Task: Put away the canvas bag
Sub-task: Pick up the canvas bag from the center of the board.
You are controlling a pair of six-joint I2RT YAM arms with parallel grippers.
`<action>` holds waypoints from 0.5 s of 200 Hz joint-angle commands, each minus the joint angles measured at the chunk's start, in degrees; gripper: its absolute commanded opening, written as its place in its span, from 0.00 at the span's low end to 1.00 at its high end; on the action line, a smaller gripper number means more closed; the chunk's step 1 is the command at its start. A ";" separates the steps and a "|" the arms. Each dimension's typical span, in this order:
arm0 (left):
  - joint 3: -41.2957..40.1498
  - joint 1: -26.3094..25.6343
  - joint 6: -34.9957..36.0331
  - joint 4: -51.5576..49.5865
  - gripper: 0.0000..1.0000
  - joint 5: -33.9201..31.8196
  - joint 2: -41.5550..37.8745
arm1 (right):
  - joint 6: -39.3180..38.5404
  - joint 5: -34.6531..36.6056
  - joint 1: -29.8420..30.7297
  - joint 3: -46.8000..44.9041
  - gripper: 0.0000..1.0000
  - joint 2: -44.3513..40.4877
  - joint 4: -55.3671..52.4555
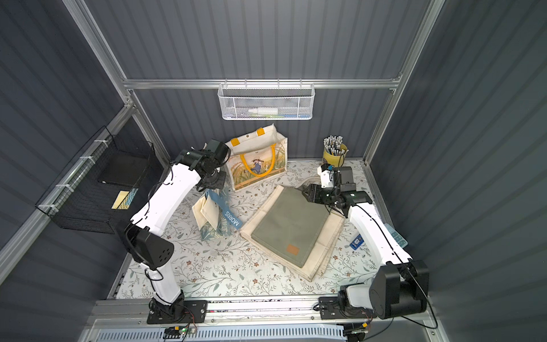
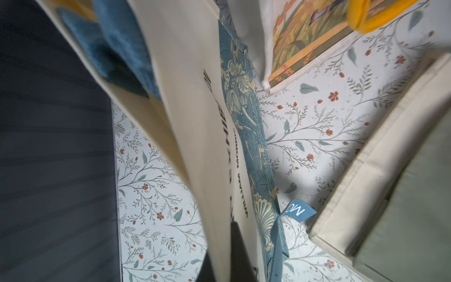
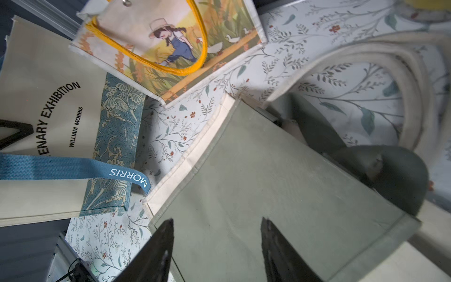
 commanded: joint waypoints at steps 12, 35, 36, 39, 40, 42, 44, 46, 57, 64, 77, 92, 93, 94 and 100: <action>12.34 -3.95 6.63 -6.35 0.00 5.67 -2.84 | -3.29 -4.22 3.26 2.45 0.59 1.44 5.52; 14.52 -5.28 7.65 -7.61 0.00 12.57 -4.31 | -6.09 -8.29 3.54 0.73 0.59 -1.37 10.76; 14.53 -5.39 7.69 -7.65 0.00 12.62 -4.42 | -6.26 -8.56 3.54 0.61 0.59 -1.54 11.08; 14.66 -5.54 7.73 -8.01 0.00 12.78 -4.78 | -6.90 -9.25 3.54 0.16 0.59 -2.21 12.08; 14.69 -5.61 7.73 -8.12 0.00 12.81 -4.88 | -7.06 -9.48 3.54 0.02 0.59 -2.40 12.39; 14.71 -5.72 7.73 -8.35 0.00 13.01 -5.10 | -7.47 -9.92 3.54 -0.31 0.59 -2.70 13.03; 14.71 -5.81 7.73 -8.56 0.00 13.14 -5.38 | -7.79 -10.22 3.54 -0.57 0.59 -3.12 13.67; 14.69 -5.88 7.84 -8.83 0.00 13.40 -5.58 | -8.29 -10.81 3.54 -0.92 0.59 -3.47 14.40; 14.24 -6.01 7.99 -10.10 0.00 13.51 -7.32 | -10.22 -12.80 3.54 -2.78 0.58 -5.81 18.75; 14.51 -6.02 7.08 -11.46 0.00 11.48 -8.13 | -11.24 -13.59 3.62 -4.38 0.58 -7.05 21.96; 15.50 -6.02 4.96 -14.08 0.00 5.85 -9.37 | -11.45 -13.59 3.80 -6.82 0.58 -9.60 28.21; 14.77 -6.11 4.61 -15.29 0.00 2.39 -10.89 | -12.05 -13.40 3.85 -7.48 0.58 -9.61 31.42; 14.66 -6.11 4.68 -15.27 0.00 2.30 -11.01 | -12.09 -13.44 3.87 -7.36 0.58 -9.53 31.47; 14.47 -6.11 4.80 -15.26 0.00 2.29 -11.11 | -12.16 -13.51 3.88 -7.26 0.58 -9.44 31.49; 13.68 -6.11 5.49 -15.05 0.00 2.20 -11.80 | -12.67 -14.05 3.89 -6.49 0.58 -8.75 31.09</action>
